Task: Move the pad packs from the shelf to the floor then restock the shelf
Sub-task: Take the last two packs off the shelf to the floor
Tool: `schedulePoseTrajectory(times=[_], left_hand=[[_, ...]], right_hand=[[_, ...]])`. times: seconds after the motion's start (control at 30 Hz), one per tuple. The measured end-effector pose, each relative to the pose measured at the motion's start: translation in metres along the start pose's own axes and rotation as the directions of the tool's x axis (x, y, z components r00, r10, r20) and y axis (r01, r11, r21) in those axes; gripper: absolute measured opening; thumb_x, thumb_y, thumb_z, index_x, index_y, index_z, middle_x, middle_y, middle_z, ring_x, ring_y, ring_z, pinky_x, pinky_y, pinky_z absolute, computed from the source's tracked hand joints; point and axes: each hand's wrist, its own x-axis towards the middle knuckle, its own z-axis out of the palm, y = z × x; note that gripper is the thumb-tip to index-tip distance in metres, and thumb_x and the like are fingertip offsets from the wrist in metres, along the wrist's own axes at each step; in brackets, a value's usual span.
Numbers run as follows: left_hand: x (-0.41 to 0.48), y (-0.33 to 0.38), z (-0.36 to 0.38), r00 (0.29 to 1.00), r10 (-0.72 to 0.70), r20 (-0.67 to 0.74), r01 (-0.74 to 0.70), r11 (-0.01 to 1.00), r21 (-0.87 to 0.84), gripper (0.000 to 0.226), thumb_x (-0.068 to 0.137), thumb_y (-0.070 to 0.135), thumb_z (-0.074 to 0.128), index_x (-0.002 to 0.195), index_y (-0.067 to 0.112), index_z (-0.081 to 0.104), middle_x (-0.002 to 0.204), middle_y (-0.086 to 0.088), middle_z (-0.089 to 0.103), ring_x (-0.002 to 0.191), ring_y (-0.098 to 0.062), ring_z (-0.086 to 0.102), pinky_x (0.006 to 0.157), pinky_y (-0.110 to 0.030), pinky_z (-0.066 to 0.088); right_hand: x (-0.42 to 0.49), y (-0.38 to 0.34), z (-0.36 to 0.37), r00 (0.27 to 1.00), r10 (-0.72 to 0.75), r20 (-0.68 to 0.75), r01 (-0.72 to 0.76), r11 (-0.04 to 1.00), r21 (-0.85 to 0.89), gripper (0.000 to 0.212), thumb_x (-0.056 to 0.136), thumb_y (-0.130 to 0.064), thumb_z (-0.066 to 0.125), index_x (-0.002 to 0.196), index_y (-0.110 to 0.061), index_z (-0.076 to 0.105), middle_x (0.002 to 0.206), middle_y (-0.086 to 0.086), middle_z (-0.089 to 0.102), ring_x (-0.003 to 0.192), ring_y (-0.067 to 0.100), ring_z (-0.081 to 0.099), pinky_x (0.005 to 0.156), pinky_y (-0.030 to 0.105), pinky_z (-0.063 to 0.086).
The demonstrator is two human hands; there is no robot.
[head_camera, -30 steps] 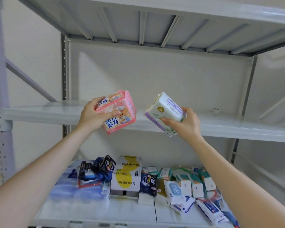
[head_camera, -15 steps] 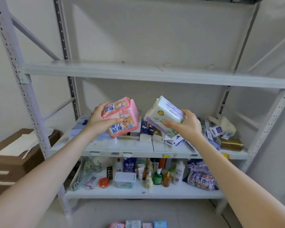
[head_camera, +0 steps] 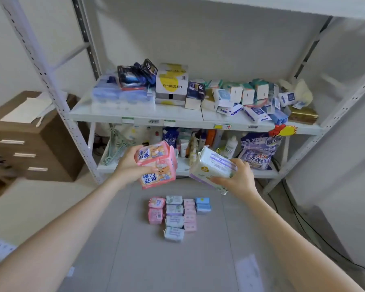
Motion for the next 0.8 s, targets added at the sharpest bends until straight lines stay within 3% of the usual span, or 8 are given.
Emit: schedulePoseTrajectory(times=[0.17, 0.33, 0.53, 0.7, 0.8], left_hand=[[-0.022, -0.063, 0.021, 0.997, -0.071, 0.014, 0.069, 0.993, 0.096, 0.091, 0.053, 0.014, 0.093, 0.132, 0.018, 0.046, 0.128, 0.001, 0.053, 0.113, -0.015, 0.056, 0.093, -0.032, 0.048], [-0.036, -0.122, 0.037, 0.986, -0.161, 0.037, 0.158, 0.984, 0.080, 0.086, 0.052, 0.011, 0.093, 0.126, 0.018, 0.050, 0.125, 0.000, 0.055, 0.108, -0.015, 0.060, 0.091, -0.036, 0.052], [-0.029, -0.187, 0.058, 0.975, -0.219, 0.041, 0.213, 0.971, 0.109, 0.078, 0.051, 0.011, 0.093, 0.114, 0.027, 0.051, 0.119, 0.006, 0.052, 0.106, -0.013, 0.060, 0.083, -0.029, 0.051], [0.004, -0.246, 0.080, 0.961, -0.269, 0.064, 0.255, 0.952, 0.166, 0.084, 0.053, 0.009, 0.093, 0.124, 0.019, 0.050, 0.122, 0.002, 0.049, 0.108, -0.013, 0.056, 0.090, -0.030, 0.048], [0.034, -0.296, 0.100, 0.962, -0.268, 0.050, 0.255, 0.950, 0.181, 0.086, 0.053, 0.009, 0.093, 0.126, 0.020, 0.049, 0.121, 0.004, 0.048, 0.106, -0.012, 0.057, 0.086, -0.024, 0.046]], right_hand=[[-0.028, 0.047, 0.044, 0.991, 0.088, 0.097, -0.086, 0.996, -0.029, 0.068, 0.054, -0.038, 0.091, 0.107, -0.027, 0.050, 0.104, -0.005, 0.044, 0.079, -0.005, 0.044, 0.060, 0.010, 0.030], [-0.048, 0.085, 0.086, 0.976, 0.153, 0.157, -0.146, 0.988, -0.060, 0.075, 0.052, -0.040, 0.091, 0.114, -0.025, 0.052, 0.107, -0.005, 0.044, 0.082, 0.000, 0.047, 0.061, 0.010, 0.034], [-0.056, 0.135, 0.137, 0.954, 0.209, 0.214, -0.195, 0.977, -0.089, 0.082, 0.053, -0.038, 0.091, 0.123, -0.022, 0.053, 0.112, -0.004, 0.044, 0.091, 0.009, 0.050, 0.080, 0.023, 0.041], [-0.044, 0.183, 0.191, 0.930, 0.237, 0.280, -0.219, 0.971, -0.094, 0.082, 0.054, -0.038, 0.090, 0.124, -0.022, 0.051, 0.111, -0.006, 0.041, 0.083, 0.001, 0.049, 0.074, 0.019, 0.040], [-0.030, 0.225, 0.241, 0.922, 0.237, 0.305, -0.221, 0.971, -0.088, 0.083, 0.053, -0.039, 0.091, 0.124, -0.021, 0.052, 0.111, -0.007, 0.040, 0.086, 0.002, 0.051, 0.075, 0.017, 0.039]])
